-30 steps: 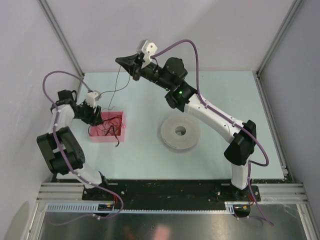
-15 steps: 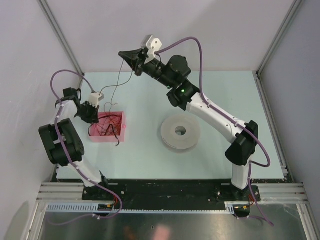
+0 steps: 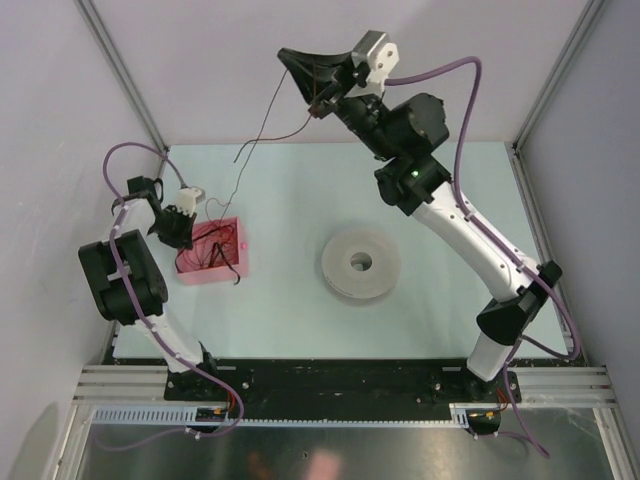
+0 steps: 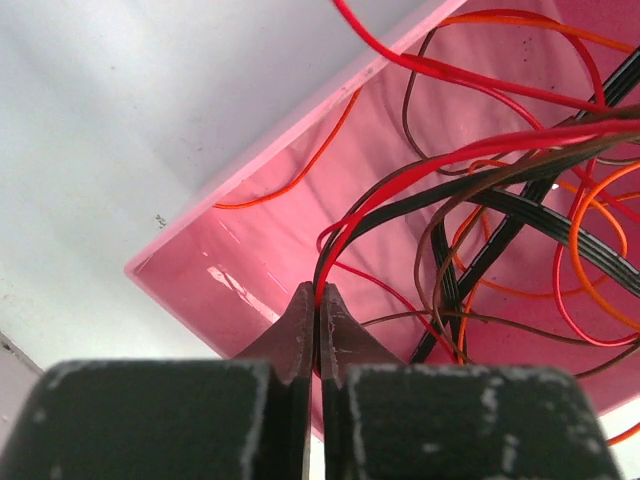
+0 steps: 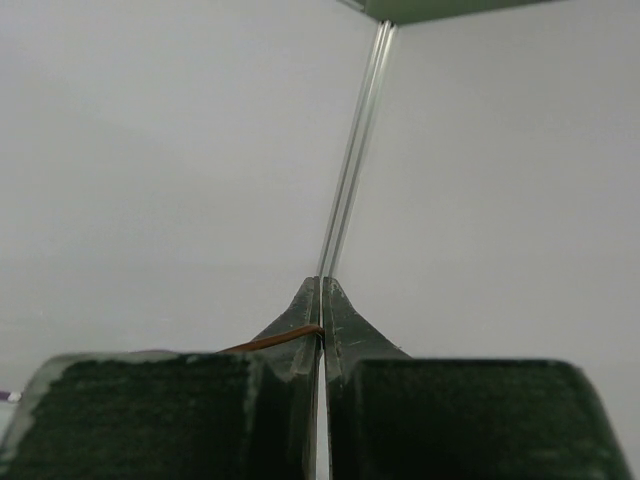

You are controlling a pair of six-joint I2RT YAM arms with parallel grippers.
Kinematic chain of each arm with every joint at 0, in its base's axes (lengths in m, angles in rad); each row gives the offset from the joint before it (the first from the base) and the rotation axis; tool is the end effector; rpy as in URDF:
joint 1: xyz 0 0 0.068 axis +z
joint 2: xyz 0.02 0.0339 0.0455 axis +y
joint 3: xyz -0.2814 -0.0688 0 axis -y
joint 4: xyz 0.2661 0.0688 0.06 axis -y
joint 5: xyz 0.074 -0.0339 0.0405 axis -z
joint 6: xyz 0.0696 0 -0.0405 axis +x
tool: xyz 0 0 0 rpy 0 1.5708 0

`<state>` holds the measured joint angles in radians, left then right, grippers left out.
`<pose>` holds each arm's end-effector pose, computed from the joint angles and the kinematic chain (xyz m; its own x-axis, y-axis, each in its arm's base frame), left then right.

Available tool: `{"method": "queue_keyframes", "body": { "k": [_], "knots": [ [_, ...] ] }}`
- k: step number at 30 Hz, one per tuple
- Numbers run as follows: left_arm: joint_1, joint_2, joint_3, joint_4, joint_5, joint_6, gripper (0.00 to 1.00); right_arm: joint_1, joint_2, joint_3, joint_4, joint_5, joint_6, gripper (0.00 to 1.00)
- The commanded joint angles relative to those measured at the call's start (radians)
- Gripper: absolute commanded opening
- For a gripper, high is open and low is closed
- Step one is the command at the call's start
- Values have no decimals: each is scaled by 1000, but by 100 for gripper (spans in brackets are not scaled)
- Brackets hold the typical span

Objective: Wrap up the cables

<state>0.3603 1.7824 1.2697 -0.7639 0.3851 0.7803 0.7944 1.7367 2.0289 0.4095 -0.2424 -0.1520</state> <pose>0.3654 0.1097 0.1778 -0.7946 0.3973 -0.4590 0.4703 0.8810 -0.0515 0.2769 0.3057 0.6165 0.5714 0.3720 -0.7315 -0.7431 0.6128 -0.2688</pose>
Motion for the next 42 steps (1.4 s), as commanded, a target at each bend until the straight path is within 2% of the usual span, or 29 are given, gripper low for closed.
{"method": "queue_keyframes", "body": {
  "k": [1, 16, 30, 38, 39, 42],
  "knots": [
    [9, 7, 33, 26, -51, -15, 0, -14, -73, 53, 60, 28, -36, 0],
    [1, 32, 49, 34, -105, -38, 0, -153, -160, 54, 97, 72, -90, 0],
    [-19, 36, 53, 38, -154, -51, 0, -311, -186, 134, 142, 103, -112, 0],
    [-25, 30, 66, 38, -162, -58, 0, -440, -215, 156, 139, 99, -61, 0],
    [-28, 19, 68, 37, -156, -60, 4, -451, -224, 144, 136, 93, -56, 0],
    [-34, -31, 76, 35, -134, -83, 38, -476, -263, 82, 132, 71, -46, 0]
  ]
}}
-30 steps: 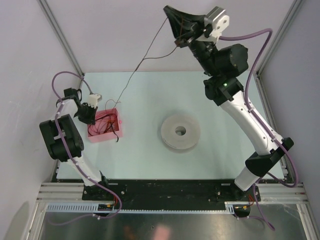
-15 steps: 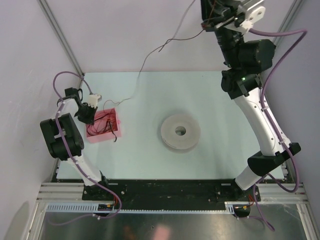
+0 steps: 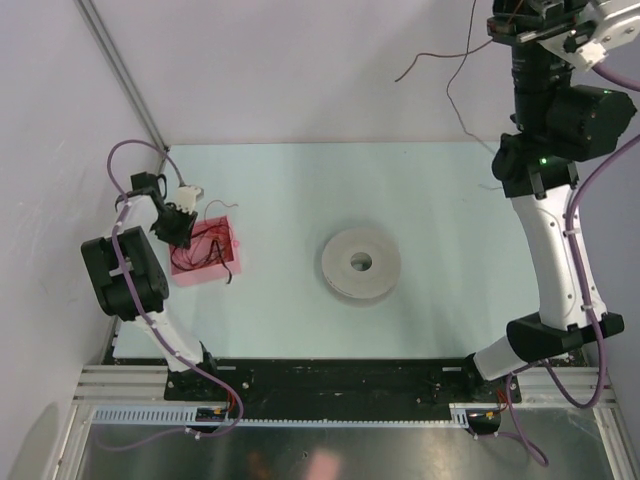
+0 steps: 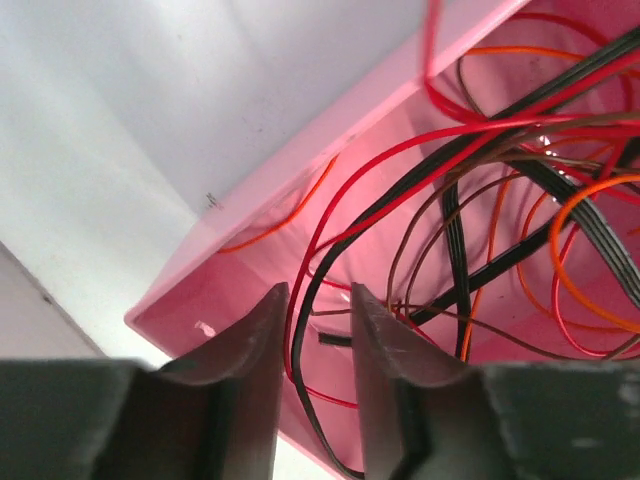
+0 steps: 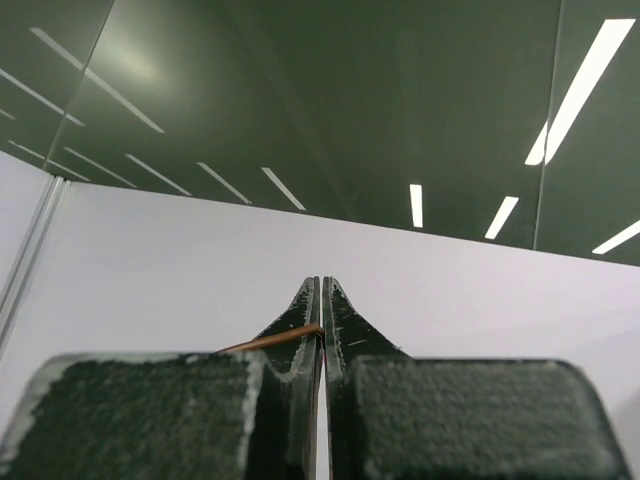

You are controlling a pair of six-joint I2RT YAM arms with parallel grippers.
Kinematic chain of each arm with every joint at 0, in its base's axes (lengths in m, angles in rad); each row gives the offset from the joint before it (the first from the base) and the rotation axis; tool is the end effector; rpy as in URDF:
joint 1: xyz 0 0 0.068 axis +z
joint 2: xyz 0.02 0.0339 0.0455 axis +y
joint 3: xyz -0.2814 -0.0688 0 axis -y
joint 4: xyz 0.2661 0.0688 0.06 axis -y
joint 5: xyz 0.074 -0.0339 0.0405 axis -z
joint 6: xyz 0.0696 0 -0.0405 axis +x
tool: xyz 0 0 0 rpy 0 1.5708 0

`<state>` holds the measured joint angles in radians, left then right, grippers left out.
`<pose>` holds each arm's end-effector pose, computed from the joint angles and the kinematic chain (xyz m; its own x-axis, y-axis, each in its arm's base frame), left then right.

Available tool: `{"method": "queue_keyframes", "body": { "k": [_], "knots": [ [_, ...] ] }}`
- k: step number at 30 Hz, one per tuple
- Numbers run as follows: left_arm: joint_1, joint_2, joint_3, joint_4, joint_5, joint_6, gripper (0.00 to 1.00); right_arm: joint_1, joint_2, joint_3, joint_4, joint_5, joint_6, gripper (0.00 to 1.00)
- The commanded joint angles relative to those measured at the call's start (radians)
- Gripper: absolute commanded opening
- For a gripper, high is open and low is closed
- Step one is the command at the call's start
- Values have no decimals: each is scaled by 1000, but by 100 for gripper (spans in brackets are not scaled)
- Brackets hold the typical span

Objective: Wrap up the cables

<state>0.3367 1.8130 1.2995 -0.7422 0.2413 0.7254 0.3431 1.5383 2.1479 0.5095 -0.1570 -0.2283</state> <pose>0.3761 0.1140 0.1736 -0.8379 0.3892 -0.3826 0.4076 0.9125 0.0356 0.2383 0.0967 0.7247 0.9150 0.0895 -0.3933 -0.1945 0.9521 -0.2358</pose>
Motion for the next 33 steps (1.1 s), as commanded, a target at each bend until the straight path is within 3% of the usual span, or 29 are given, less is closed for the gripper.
{"method": "queue_keyframes", "body": {
  "k": [1, 8, 11, 23, 28, 33],
  "knots": [
    [-12, -83, 49, 12, 22, -35, 48, -30, -81, -64, 29, -24, 30, 0],
    [-38, -251, 63, -2, 75, -61, 89, -64, -237, -344, 1, -74, 32, 0],
    [-45, -293, 76, -12, 95, -72, 97, -71, -299, -448, -13, -87, 41, 0],
    [-80, -424, 121, -20, 261, -145, 99, -70, -374, -551, -92, -199, 120, 0],
    [-118, -452, 173, -19, 298, -187, 99, -71, -361, -522, -74, -210, 145, 0],
    [-129, -454, 256, -20, 423, -279, 100, -54, -341, -489, -65, -229, 147, 0]
  ]
}}
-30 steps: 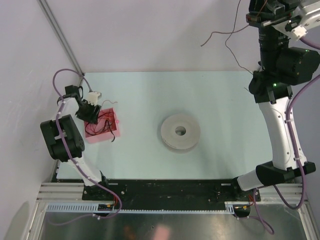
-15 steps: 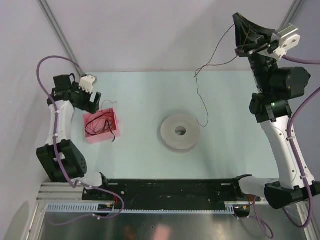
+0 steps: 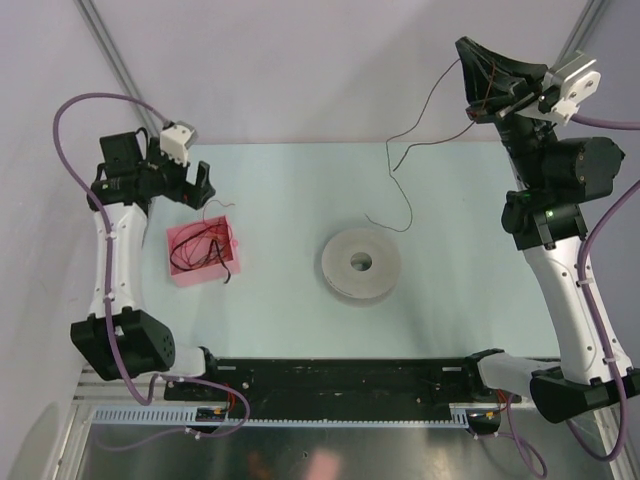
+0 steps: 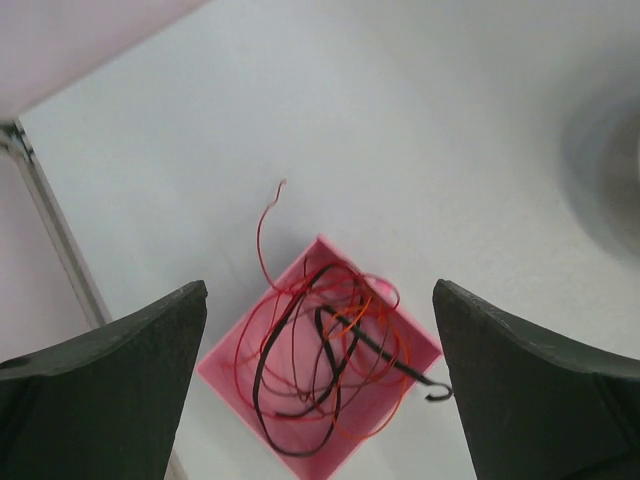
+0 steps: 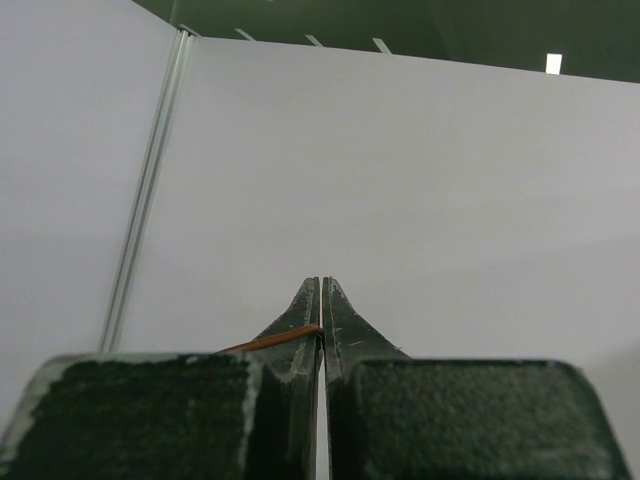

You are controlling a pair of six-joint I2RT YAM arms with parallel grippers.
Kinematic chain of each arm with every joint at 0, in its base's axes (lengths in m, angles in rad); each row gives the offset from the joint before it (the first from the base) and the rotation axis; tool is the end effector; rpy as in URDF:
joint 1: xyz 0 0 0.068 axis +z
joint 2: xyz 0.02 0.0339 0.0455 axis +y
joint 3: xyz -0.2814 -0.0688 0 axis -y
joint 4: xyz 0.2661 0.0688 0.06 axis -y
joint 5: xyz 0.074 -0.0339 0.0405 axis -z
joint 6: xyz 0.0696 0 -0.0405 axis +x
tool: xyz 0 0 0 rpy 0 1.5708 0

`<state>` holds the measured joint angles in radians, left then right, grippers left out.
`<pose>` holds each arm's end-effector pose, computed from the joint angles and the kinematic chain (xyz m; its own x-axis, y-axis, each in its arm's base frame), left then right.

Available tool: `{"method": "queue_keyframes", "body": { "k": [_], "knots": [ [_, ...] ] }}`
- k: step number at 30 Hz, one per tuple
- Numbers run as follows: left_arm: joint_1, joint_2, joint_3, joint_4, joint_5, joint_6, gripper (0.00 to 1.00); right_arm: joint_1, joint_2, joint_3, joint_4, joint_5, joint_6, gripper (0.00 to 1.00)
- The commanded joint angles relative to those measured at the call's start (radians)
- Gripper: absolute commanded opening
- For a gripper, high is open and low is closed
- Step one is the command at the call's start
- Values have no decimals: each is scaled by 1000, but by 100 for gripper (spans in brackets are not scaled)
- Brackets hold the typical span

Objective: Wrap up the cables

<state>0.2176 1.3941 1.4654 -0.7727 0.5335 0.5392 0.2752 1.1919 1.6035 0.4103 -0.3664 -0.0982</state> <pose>0.3338 0.0375 0.3829 -0.4413 0.3552 -0.8240 0.4895 0.8649 0.1106 0.2150 0.0866 0.6382 0.7494 0.1165 -0.6518 -0.4170 0.8477 -0.3279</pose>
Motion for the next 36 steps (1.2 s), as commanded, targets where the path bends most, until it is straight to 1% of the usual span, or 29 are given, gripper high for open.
{"method": "queue_keyframes", "body": {
  "k": [1, 5, 9, 15, 19, 23, 27, 29, 32, 34, 36],
  "knots": [
    [-15, -36, 104, 11, 145, -105, 99, 17, 7, 58, 37, -12, 11, 0],
    [-76, -57, 120, 11, 164, -98, 99, 19, 3, 74, 47, -2, -1, 0],
    [-184, -78, 90, 14, 180, -69, 99, 38, 9, 101, 59, -11, 9, 0],
    [-372, -50, 34, 48, 180, -91, 98, 99, 65, 220, 56, 1, 6, 0],
    [-461, -17, 15, 76, 177, -133, 97, 180, 98, 276, 26, -5, -26, 0],
    [-491, 3, -4, 107, 215, -194, 95, 282, 119, 299, -6, 2, -70, 0],
    [-492, -8, -55, 134, 211, -216, 94, 382, 135, 314, -36, 33, -94, 0],
    [-491, -22, -88, 141, 200, -212, 95, 401, 120, 281, -66, 54, -91, 0],
    [-491, -47, -149, 143, 176, -184, 94, 370, 46, 125, -98, 100, -83, 0],
    [-492, -71, -202, 142, 157, -137, 93, 297, -15, -3, -119, 112, -58, 0],
    [-494, -102, -278, 142, 139, -82, 92, 204, -61, -99, -179, 107, -29, 0]
  ]
}}
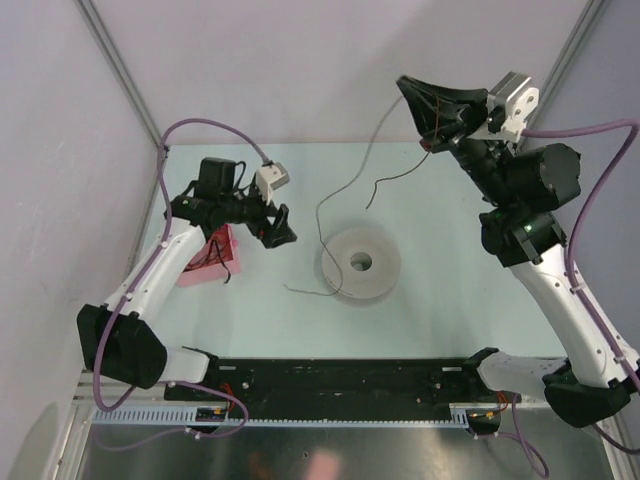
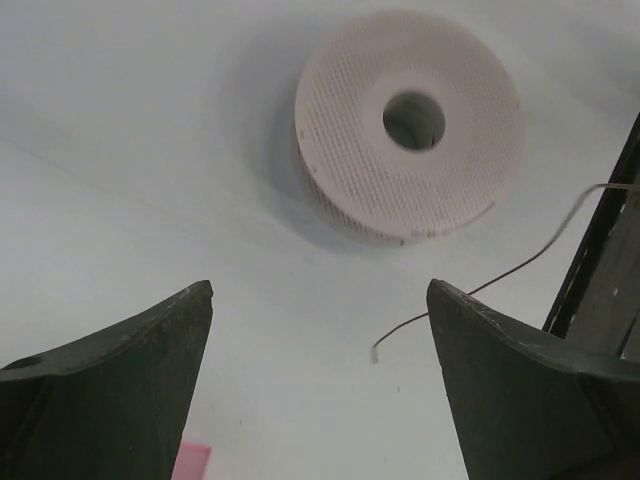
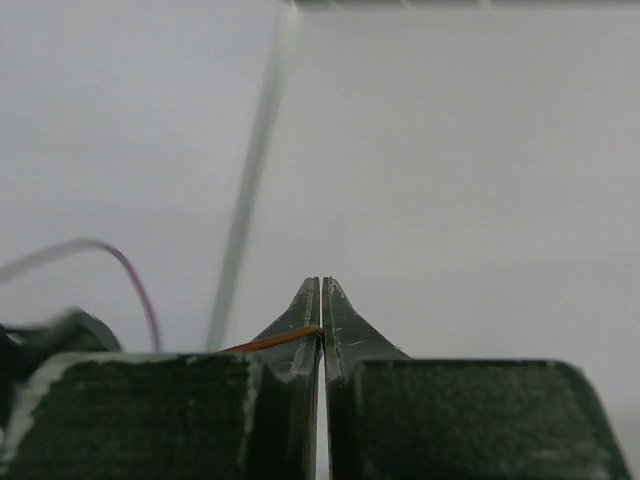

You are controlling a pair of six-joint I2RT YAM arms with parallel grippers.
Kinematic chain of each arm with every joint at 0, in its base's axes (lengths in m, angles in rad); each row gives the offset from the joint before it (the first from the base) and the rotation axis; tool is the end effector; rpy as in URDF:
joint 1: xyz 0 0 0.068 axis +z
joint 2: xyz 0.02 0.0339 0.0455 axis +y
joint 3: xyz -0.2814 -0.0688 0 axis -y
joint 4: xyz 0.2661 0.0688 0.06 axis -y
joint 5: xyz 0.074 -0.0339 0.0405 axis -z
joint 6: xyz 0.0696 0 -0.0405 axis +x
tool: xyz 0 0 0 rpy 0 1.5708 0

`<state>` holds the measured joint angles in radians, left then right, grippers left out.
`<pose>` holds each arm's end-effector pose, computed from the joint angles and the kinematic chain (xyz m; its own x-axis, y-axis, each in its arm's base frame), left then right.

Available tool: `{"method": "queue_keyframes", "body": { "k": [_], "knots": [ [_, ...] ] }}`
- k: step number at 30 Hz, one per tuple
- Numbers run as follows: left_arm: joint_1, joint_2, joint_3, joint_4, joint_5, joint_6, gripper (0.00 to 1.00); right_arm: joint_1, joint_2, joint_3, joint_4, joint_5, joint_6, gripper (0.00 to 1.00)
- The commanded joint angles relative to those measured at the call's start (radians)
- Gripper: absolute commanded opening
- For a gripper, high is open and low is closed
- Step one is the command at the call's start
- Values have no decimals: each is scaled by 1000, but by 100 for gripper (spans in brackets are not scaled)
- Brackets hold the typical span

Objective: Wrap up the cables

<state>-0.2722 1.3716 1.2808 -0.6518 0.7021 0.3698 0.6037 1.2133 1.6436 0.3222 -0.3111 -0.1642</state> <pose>0.3042 -0.1316 0.3390 -0.3675 0.3891 -0.8447 0.8541 0.5007 -0.1409 0.1861 0.1542 0.6385 0.6735 0.2754 -0.6860 -0.6227 0.7115 -0.3257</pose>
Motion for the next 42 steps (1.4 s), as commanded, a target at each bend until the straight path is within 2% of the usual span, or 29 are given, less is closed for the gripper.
{"method": "queue_keyframes", "body": {
  "k": [1, 7, 13, 18, 21, 27, 35, 39, 42],
  "knots": [
    [-5, -94, -130, 21, -39, 118, 92, -185, -99, -181, -120, 48, 58, 0],
    [-56, -170, -333, 21, -113, 308, 88, -452, -125, -366, -280, -123, 181, 0],
    [-137, -148, -432, 23, -193, 482, 85, -572, -84, -483, -450, -245, 212, 0],
    [-143, -81, -412, 39, -184, 503, 83, -655, -61, -531, -499, -310, 199, 0],
    [-145, -55, -401, 82, -150, 516, 83, -680, -44, -546, -534, -330, 174, 0],
    [-151, -15, -411, 222, -37, 653, 87, -690, 8, -563, -602, -335, 63, 0],
    [-165, 174, -324, 256, 73, 869, 87, -690, 38, -566, -594, -375, 46, 0],
    [-185, 260, -264, 257, 79, 933, 82, -689, 32, -566, -594, -374, 32, 0],
    [-218, 310, -227, 257, 33, 965, 71, -687, 30, -566, -601, -372, 21, 0]
  ]
}}
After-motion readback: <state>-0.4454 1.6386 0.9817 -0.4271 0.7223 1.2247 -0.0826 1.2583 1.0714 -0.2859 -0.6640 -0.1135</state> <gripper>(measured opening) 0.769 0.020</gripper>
